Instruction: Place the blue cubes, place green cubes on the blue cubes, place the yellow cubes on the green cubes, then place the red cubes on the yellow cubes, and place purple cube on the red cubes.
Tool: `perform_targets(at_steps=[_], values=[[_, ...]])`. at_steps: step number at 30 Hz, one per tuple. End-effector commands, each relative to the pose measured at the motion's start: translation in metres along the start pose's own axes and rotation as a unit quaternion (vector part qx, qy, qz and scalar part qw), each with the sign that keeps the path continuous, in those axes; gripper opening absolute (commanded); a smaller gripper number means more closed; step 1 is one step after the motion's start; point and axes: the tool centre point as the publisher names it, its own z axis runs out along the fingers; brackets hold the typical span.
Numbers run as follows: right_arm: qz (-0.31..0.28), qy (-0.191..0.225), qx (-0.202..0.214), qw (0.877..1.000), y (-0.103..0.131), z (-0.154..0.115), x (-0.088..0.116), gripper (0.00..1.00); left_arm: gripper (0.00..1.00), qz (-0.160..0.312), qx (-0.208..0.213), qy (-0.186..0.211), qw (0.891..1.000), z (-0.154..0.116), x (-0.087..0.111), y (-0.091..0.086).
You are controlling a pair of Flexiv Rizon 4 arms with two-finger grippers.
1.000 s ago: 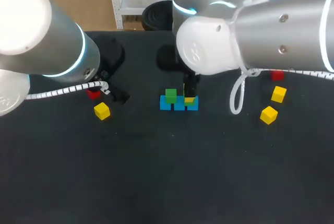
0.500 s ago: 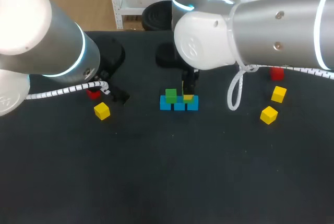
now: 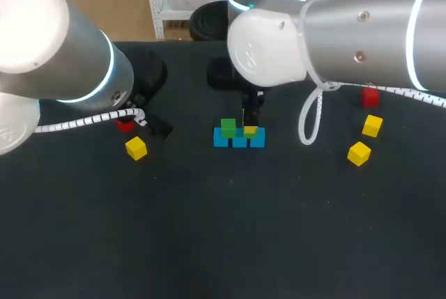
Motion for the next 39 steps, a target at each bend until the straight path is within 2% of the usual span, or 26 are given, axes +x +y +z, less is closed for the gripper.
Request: perform_targets(at_steps=[1,39], values=[[0.002,0.001,-0.002,1.0,0.0001,-0.0003,0.0005,0.0,1.0,0.0,0.001,-0.001,1.0,0.0001,0.0005,0.0006],[0.015,-0.015,0.016,1.0,0.0036,0.0041,0.0046,0.0,1.0,0.0,0.001,-0.001,1.0,0.0001,0.0005,0.0006]])
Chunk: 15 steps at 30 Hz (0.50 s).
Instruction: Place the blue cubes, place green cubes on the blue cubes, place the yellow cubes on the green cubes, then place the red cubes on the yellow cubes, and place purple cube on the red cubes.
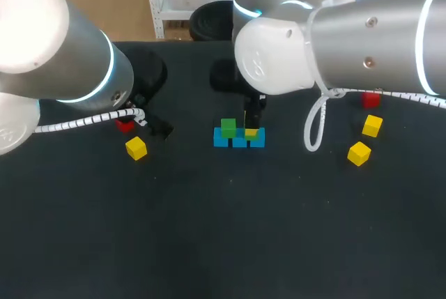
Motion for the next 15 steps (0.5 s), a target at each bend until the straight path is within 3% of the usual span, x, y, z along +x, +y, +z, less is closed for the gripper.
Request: perform_targets(at_steps=[1,15], values=[[0.001,-0.003,0.005,1.0,0.0024,-0.001,0.0024,0.0,1.0,0.0,0.001,-0.001,1.0,0.0001,0.0005,0.0006],[0.002,-0.007,0.004,1.0,0.0001,0.0012,0.0024,0.0,1.0,0.0,0.001,-0.001,1.0,0.0001,0.0005,0.0006]])
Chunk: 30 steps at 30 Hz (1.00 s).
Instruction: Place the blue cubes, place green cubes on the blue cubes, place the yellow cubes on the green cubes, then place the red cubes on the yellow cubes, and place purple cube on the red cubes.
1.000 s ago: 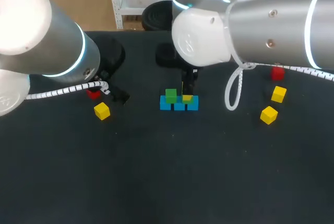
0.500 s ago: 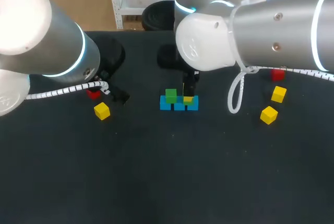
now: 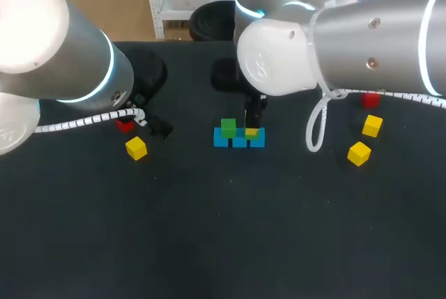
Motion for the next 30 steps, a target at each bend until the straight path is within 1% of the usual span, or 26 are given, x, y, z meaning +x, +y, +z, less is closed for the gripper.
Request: perform_targets(at_steps=[1,30], values=[[0.0,-0.002,0.002,1.0,0.0012,0.0003,0.0015,0.0,1.0,0.0,0.001,-0.001,1.0,0.0001,0.0005,0.0006],[-0.001,-0.004,0.002,1.0,-0.0035,0.0001,0.0,0.0,1.0,0.0,0.001,-0.001,1.0,0.0001,0.0005,0.0006]])
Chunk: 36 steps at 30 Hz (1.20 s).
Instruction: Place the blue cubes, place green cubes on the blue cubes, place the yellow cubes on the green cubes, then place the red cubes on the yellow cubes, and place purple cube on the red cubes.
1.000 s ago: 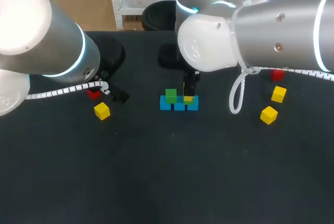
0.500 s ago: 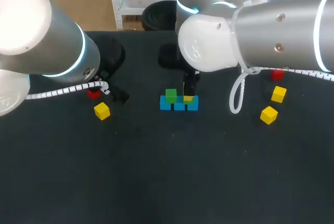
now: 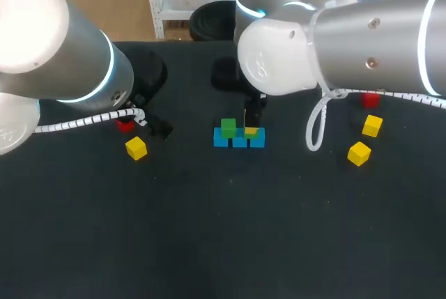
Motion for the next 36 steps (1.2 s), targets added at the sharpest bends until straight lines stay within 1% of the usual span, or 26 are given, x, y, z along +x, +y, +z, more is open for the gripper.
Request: perform_targets(at_steps=[1,36], values=[[0.001,-0.002,0.0,1.0,-0.0002,0.0003,0.0012,0.0,1.0,0.0,0.001,-0.001,1.0,0.0001,0.0004,0.0006],[0.005,-0.004,0.0,1.0,0.0003,0.0018,0.0029,0.0,1.0,0.0,0.001,-0.001,1.0,0.0001,0.0004,0.0006]])
